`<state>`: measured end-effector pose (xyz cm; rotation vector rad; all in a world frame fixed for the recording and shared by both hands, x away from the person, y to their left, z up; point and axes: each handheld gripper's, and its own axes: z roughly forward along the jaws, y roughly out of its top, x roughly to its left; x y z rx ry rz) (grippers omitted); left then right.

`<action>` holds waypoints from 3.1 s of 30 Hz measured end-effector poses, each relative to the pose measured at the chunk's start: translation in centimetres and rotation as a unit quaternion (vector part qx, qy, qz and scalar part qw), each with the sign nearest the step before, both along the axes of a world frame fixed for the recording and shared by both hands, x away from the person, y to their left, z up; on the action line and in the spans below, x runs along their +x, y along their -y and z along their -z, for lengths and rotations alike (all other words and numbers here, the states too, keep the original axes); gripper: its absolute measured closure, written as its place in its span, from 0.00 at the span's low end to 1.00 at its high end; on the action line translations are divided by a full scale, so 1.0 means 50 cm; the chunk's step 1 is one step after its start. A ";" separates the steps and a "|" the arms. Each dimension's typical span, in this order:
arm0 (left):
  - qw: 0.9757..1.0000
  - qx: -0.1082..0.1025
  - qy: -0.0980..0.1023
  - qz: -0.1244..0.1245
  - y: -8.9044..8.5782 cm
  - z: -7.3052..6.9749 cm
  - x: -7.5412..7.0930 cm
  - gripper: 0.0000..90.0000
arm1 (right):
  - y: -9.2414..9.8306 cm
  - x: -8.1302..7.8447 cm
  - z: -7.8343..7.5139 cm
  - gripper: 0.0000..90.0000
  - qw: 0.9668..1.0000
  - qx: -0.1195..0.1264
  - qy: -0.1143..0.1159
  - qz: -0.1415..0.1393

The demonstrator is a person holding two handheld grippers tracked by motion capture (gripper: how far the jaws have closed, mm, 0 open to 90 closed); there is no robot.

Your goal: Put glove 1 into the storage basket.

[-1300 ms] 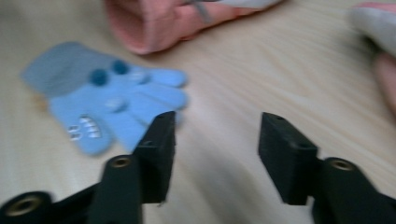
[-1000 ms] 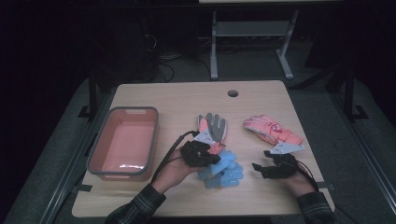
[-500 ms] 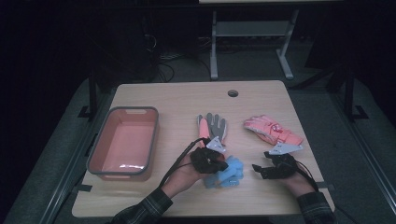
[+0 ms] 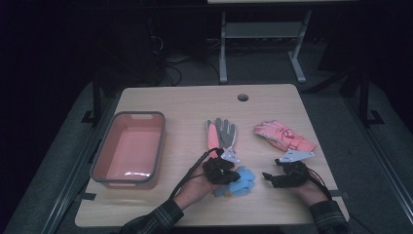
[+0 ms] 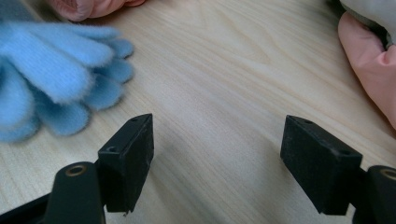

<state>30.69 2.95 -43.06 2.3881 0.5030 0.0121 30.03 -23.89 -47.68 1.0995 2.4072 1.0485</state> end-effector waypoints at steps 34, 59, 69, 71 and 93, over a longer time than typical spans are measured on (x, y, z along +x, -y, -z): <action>0.997 0.046 0.027 0.048 -0.009 0.061 -0.001 0.22 | -0.003 -0.003 0.004 0.27 1.000 0.000 -0.003 -0.007; 0.996 0.017 -0.051 0.070 -0.028 0.050 0.009 0.86 | -0.004 -0.004 0.010 0.21 1.000 0.005 0.005 -0.014; 0.996 -0.037 -0.065 0.054 -0.059 -0.007 0.016 0.87 | -0.004 -0.004 0.010 0.21 1.000 0.005 0.005 -0.015; 0.996 -0.040 -0.064 0.052 -0.065 -0.016 0.017 0.87 | -0.004 -0.004 0.010 0.21 1.000 0.005 0.004 -0.015; 0.991 -0.100 -0.033 -0.079 -0.274 -0.146 0.052 0.86 | -0.011 -0.001 0.012 0.01 1.000 -0.010 -0.010 -0.013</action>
